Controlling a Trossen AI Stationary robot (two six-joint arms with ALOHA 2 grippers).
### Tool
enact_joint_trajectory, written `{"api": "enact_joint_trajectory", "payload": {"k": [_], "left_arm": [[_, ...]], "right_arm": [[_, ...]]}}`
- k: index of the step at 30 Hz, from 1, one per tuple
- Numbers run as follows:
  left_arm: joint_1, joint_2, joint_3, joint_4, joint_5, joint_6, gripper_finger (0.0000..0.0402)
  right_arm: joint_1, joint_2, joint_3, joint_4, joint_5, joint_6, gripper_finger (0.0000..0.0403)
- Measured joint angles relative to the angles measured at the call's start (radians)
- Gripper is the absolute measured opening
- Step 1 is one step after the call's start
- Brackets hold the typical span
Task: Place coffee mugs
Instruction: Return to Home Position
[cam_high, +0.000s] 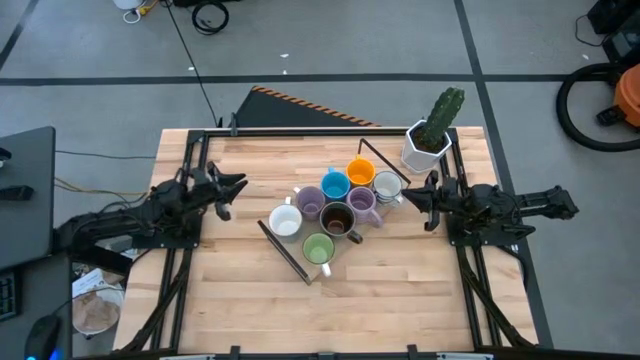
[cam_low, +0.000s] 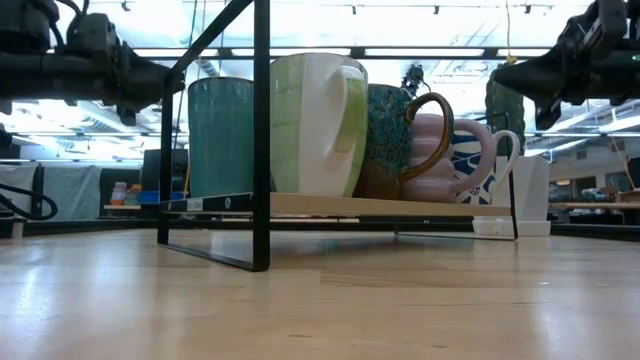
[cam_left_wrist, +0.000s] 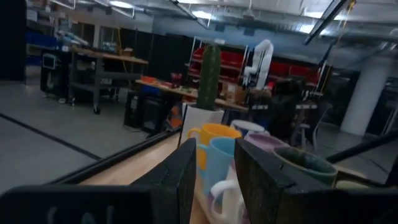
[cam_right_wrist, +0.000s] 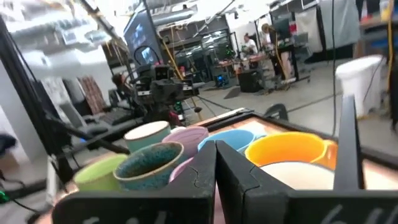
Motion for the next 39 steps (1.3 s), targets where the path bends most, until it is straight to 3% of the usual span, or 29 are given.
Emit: {"api": "enact_joint_trajectory", "payload": {"k": [8,15,39], "left_arm": [[0.000,-0.044,0.000,-0.086,0.080,-0.035,0.0116],[0.000,-0.041,0.000,-0.088,0.080,-0.188,0.0116],[0.000,-0.041,-0.001,-0.087,0.078,-0.186,0.0116]], "right_arm": [[0.000,0.000,0.000,0.001,-0.002,0.031,0.0014],[0.000,0.000,0.000,0.001,-0.004,0.029,0.0015],[0.000,0.000,0.000,0.001,-0.004,0.029,0.0016]]}}
